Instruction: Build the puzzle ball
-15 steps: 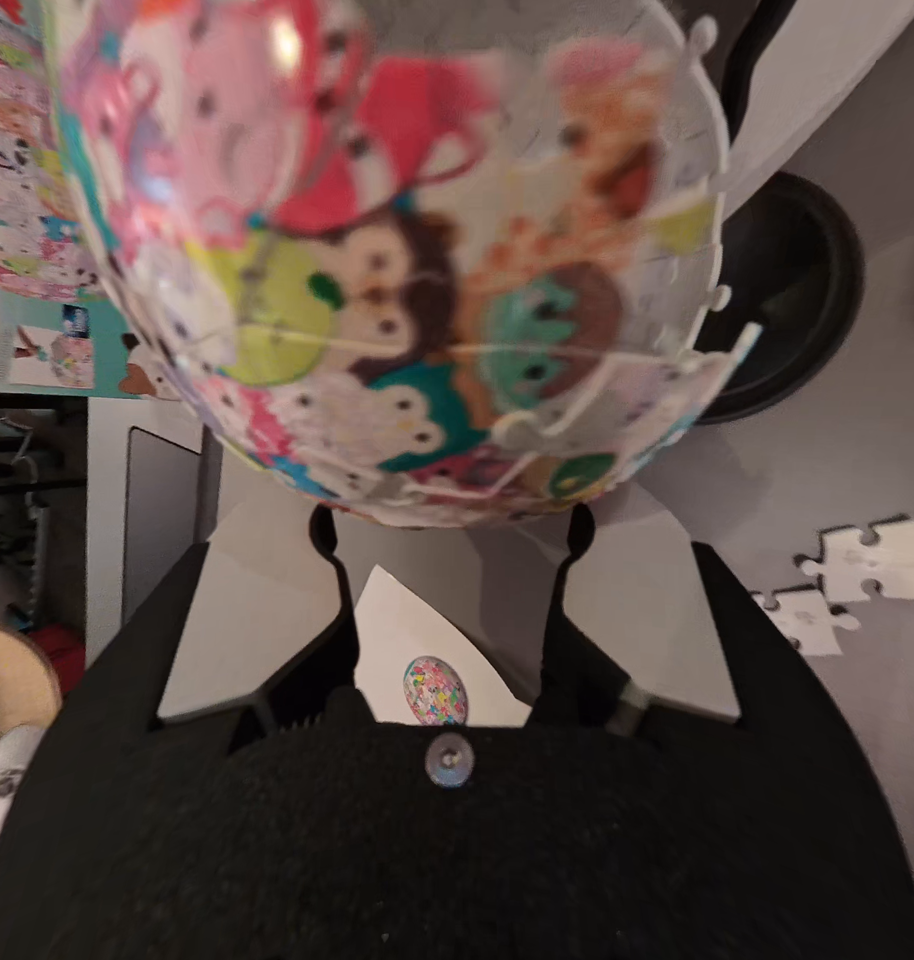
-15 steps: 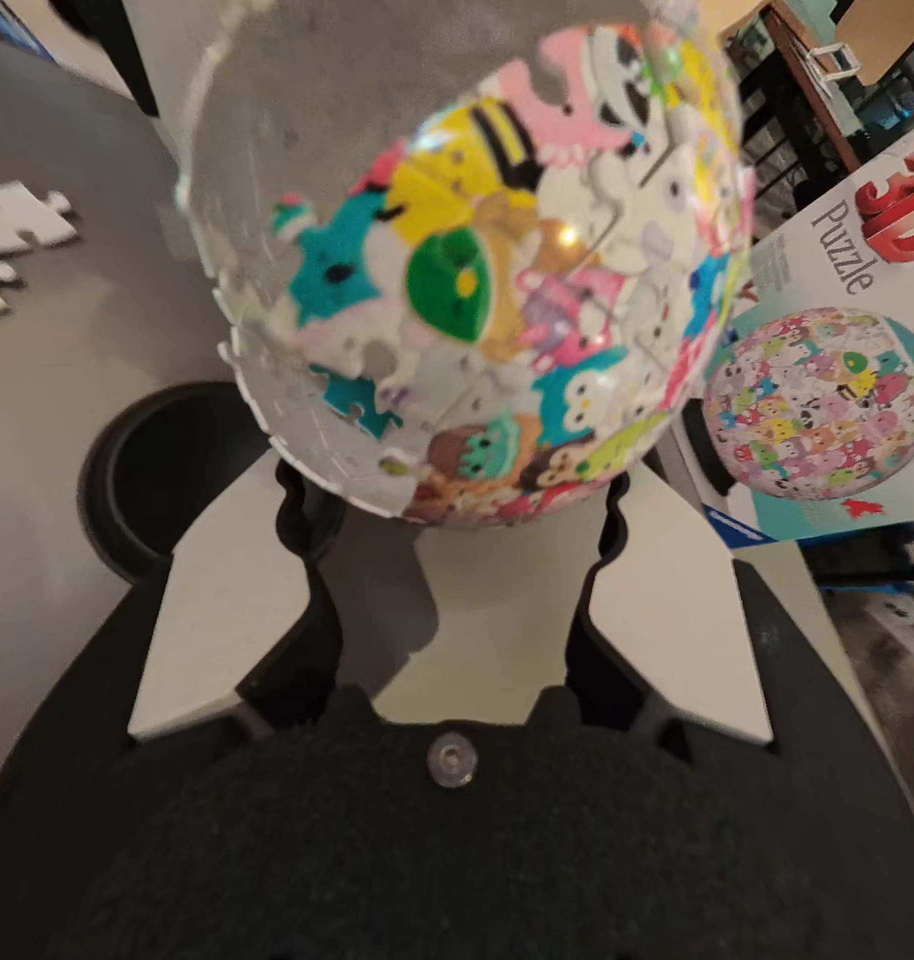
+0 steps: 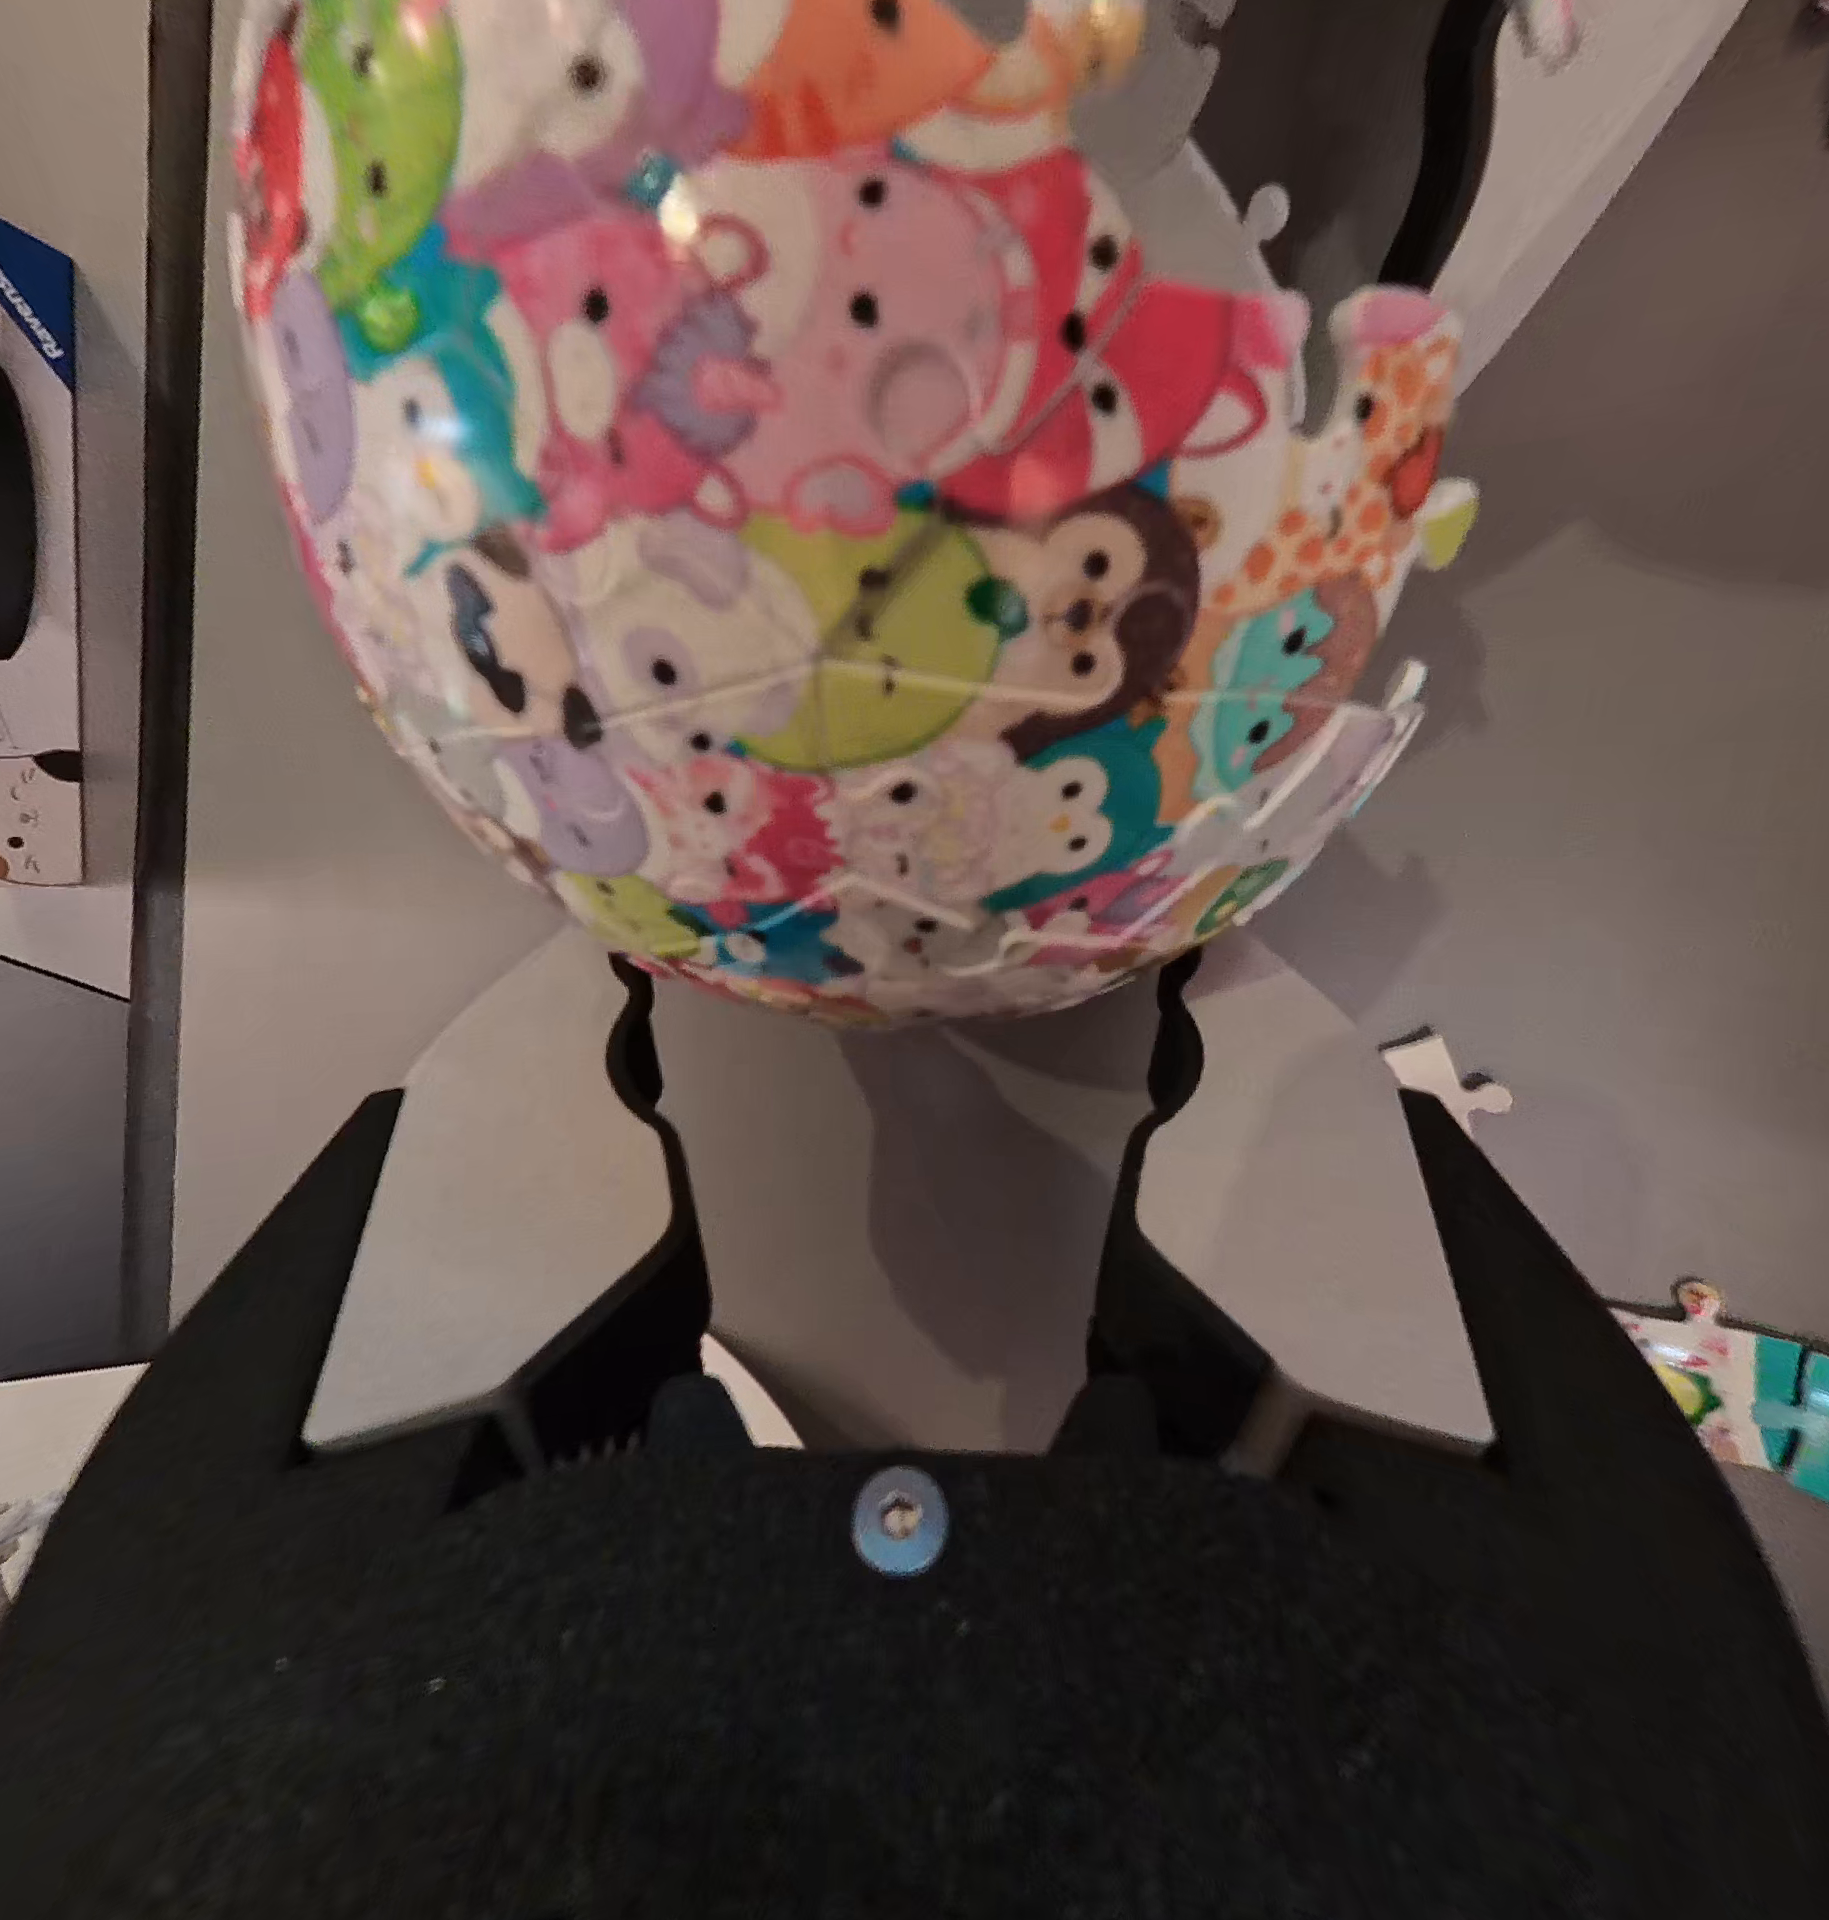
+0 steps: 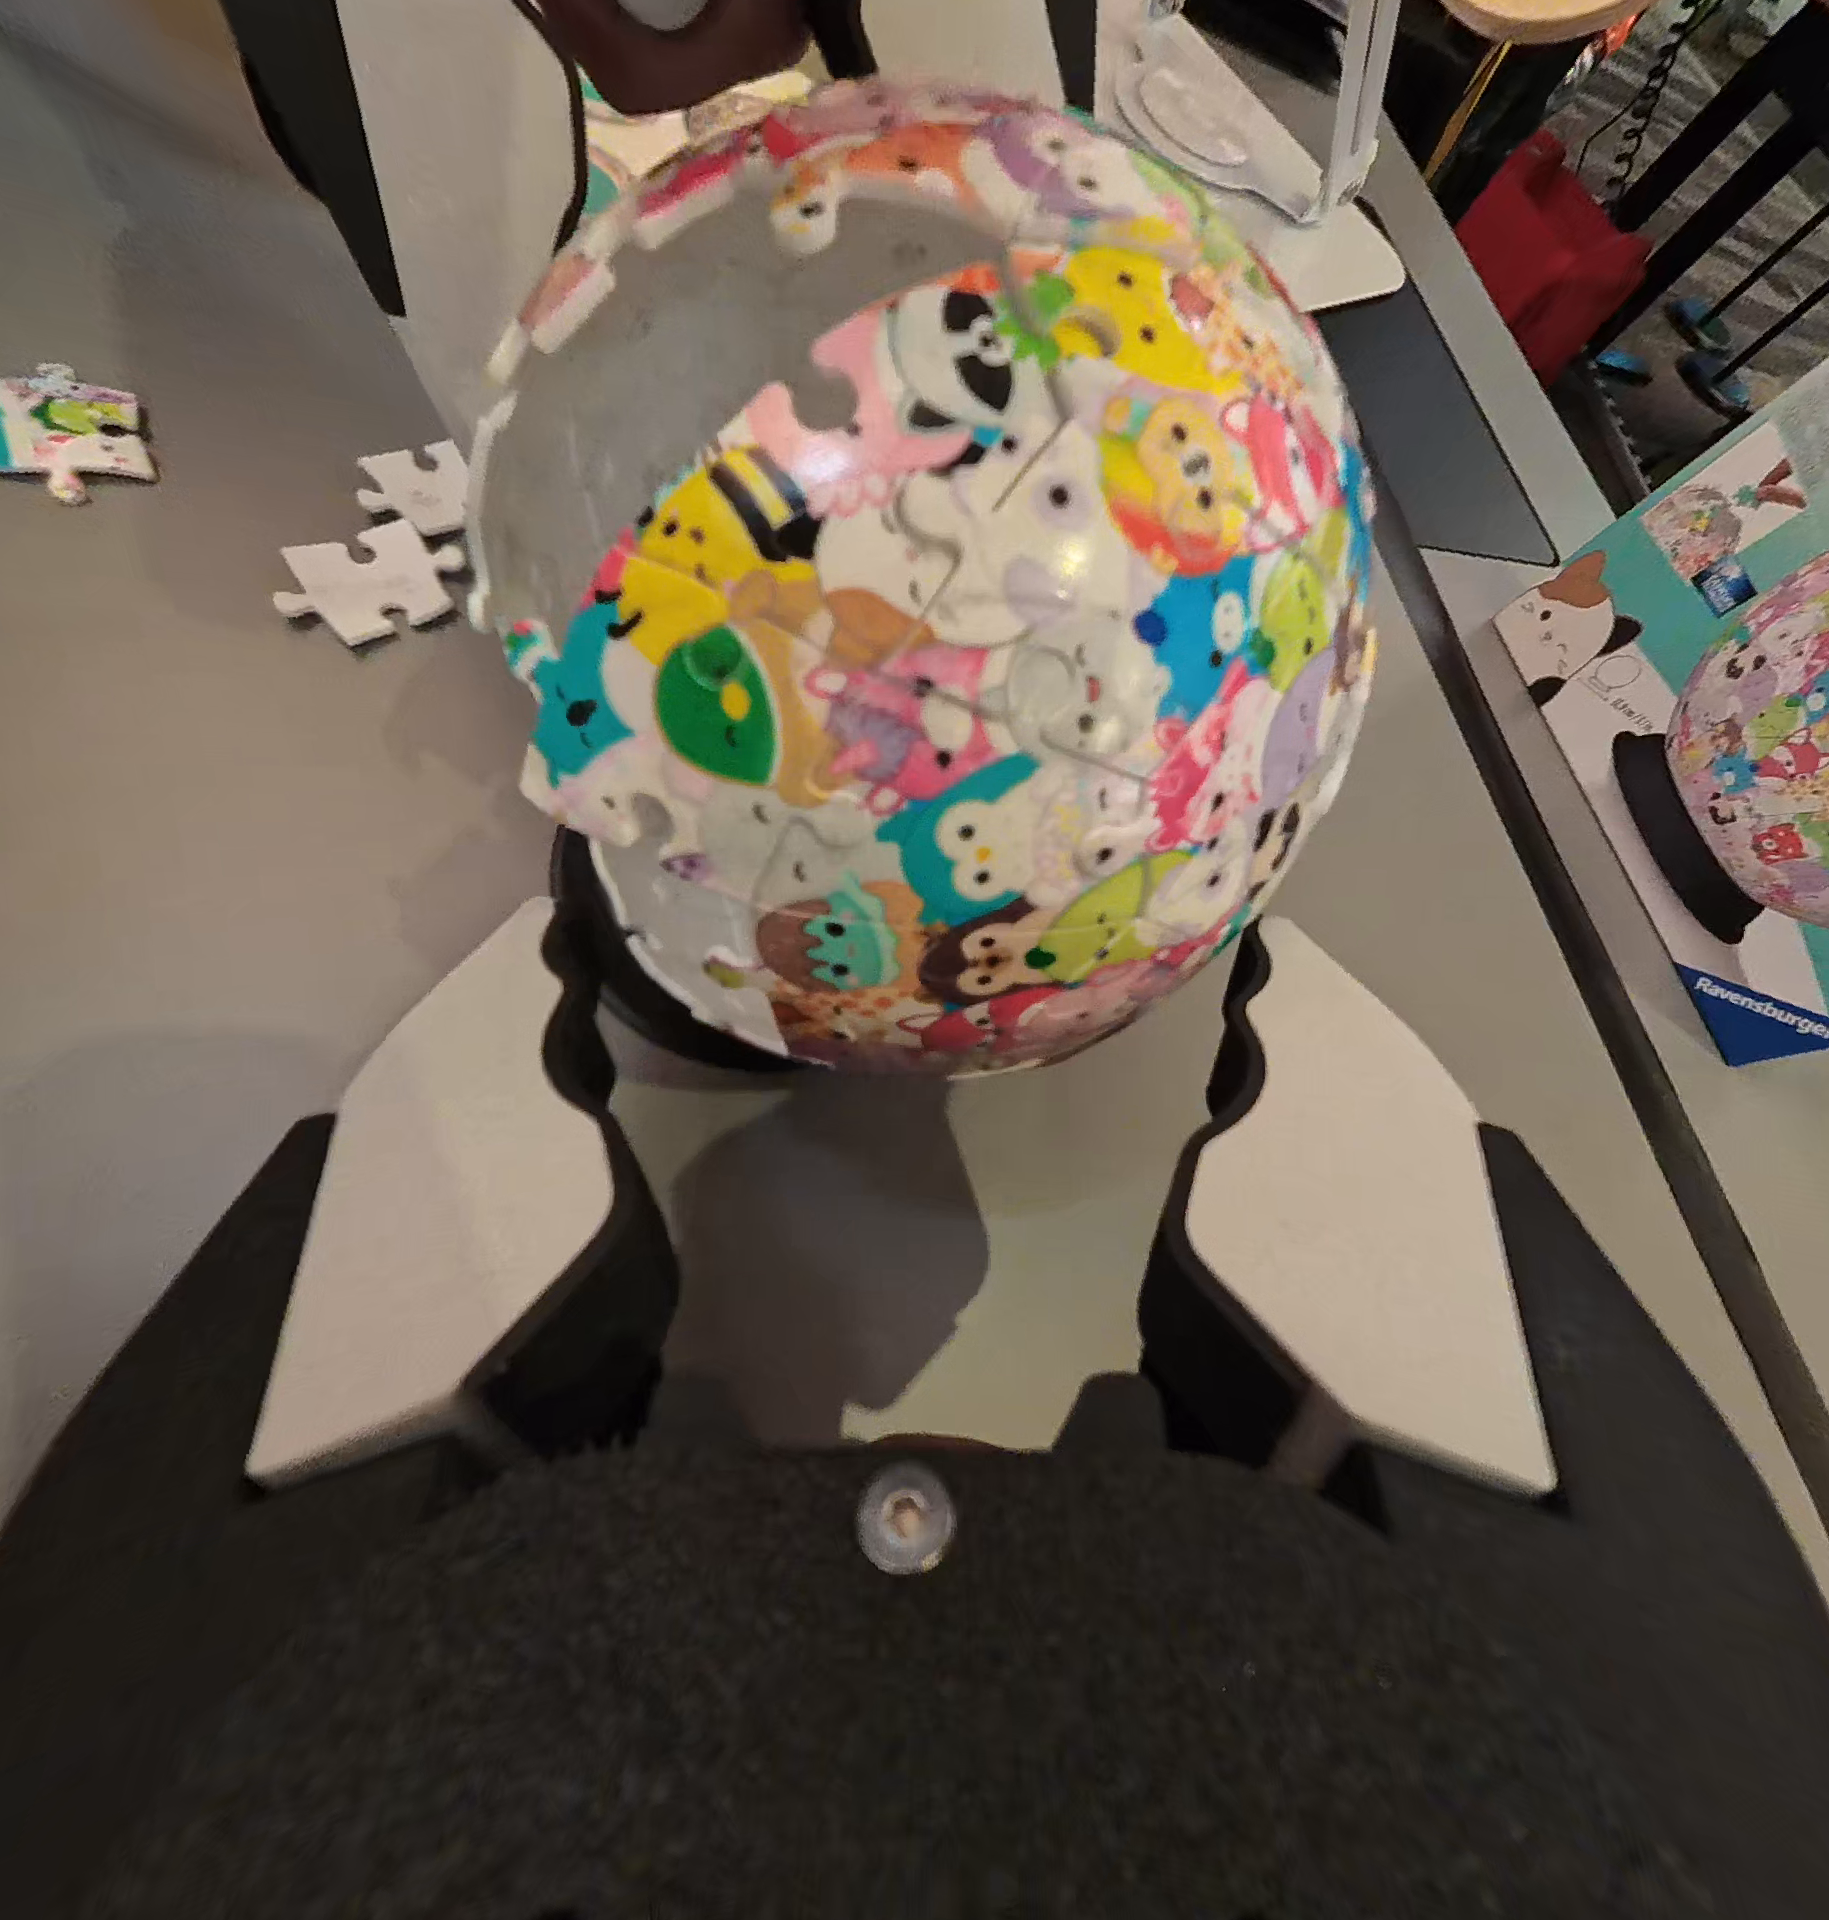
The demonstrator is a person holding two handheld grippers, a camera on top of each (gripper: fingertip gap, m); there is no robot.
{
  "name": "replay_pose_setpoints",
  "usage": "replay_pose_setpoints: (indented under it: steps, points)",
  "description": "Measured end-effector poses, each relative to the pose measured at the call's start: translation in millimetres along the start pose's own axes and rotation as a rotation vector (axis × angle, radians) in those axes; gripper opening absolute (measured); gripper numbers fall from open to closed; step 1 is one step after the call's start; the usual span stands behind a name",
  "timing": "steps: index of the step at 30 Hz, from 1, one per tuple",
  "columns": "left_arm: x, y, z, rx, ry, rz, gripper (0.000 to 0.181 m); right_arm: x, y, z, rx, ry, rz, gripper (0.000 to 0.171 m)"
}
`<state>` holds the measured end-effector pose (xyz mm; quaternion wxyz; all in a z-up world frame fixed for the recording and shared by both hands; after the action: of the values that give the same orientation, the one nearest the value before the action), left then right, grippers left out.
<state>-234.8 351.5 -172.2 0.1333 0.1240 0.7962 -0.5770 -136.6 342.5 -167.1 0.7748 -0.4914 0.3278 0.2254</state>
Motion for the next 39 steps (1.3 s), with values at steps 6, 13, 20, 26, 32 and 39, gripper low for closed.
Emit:
replay_pose_setpoints:
  steps: [6, 13, 20, 26, 32, 39]
  points:
    - [19.0, -9.8, -1.3, 0.028, -0.107, 0.019, 0.094, 4.0, -16.7, -9.9, -0.107, 0.121, 0.046, 0.115]
    - [26.8, -52.5, 20.5, 0.46, -0.646, 0.369, 0.093, 8.0, -55.6, -17.2, -0.363, 0.607, 0.086, 0.12]
    - [41.6, -18.6, 47.0, 0.547, -0.367, 0.017, 0.095, 37.6, -33.5, -22.6, -0.45, 0.142, -0.461, 0.121]
    - [16.7, 5.8, 44.6, 0.596, -0.233, -0.106, 0.094, 24.3, -8.4, -26.3, -0.719, 0.09, -0.464, 0.109]
    - [3.6, 9.3, 41.5, 0.572, -0.201, -0.128, 0.097, 27.8, 2.0, -24.3, -0.746, 0.077, -0.542, 0.112]
    - [-0.9, 3.9, 30.7, 0.451, -0.202, -0.114, 0.094, 28.8, 4.8, -17.4, -0.61, 0.03, -0.48, 0.106]
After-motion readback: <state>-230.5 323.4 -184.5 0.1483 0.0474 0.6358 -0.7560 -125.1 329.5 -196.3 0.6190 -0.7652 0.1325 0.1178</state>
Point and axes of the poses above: each gripper's, where its closed fingertips meet, y out along the fingers, x out of its underside, z = x × y across the jaws, the point moved 2 cm from there along -y, back along the fingers, and after that the axes turned 5 degrees about -z, right-handed, at the moved point
